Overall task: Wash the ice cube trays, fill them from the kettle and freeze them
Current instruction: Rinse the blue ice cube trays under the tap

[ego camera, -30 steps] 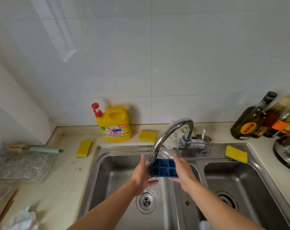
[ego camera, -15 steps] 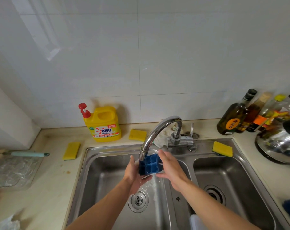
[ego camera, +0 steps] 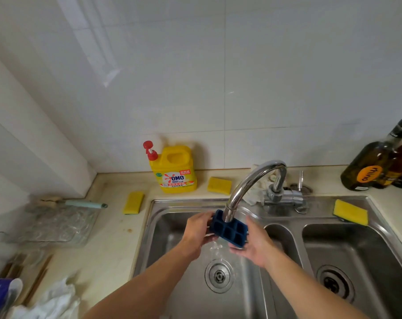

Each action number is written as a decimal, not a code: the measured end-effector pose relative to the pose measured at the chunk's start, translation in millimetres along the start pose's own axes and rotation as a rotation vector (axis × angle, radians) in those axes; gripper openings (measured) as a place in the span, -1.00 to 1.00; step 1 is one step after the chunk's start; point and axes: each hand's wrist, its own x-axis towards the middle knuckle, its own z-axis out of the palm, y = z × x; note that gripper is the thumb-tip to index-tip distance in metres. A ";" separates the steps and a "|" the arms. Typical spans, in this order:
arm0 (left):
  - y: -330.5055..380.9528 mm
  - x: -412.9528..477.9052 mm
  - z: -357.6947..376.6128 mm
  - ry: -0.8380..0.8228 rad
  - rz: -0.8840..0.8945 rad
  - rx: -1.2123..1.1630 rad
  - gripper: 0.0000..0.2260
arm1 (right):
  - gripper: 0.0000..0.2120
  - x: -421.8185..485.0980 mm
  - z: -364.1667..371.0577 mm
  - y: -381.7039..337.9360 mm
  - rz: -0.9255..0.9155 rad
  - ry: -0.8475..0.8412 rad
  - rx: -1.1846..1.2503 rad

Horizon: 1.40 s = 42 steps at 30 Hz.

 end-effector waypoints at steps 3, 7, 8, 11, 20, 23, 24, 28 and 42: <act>5.1 -3.0 -12.8 0.030 0.009 0.015 -0.79 | -0.59 14.9 12.3 3.4 0.025 -0.024 0.027; 5.7 0.7 -20.6 0.058 0.009 0.034 -0.79 | -0.56 26.0 19.0 4.2 0.049 -0.066 0.069; 5.4 2.2 -20.8 0.059 0.008 0.042 -0.79 | -0.55 27.5 18.8 4.2 0.052 -0.065 0.072; 3.1 7.8 -17.7 0.047 0.007 0.074 -0.78 | -0.51 29.5 14.5 2.3 0.063 -0.058 0.056; -28.3 29.2 2.0 -0.007 -0.131 0.106 -0.78 | -0.53 4.5 -20.4 -7.1 -0.074 0.076 -0.130; -38.6 34.8 17.5 -0.021 -0.238 0.016 -0.77 | -0.56 -8.5 -27.2 -12.4 -0.140 0.136 -0.243; -40.9 35.5 22.6 -0.042 -0.254 -0.007 -0.77 | -0.58 -13.0 -28.6 -13.9 -0.166 0.149 -0.281; -42.7 37.9 39.7 -0.181 -0.234 -0.066 -0.73 | -0.68 -31.9 -33.2 -18.0 -0.316 0.175 -0.445; -10.5 11.3 10.9 -0.042 0.105 0.023 -0.88 | -0.60 -35.5 -12.4 -1.0 -0.115 0.051 -0.161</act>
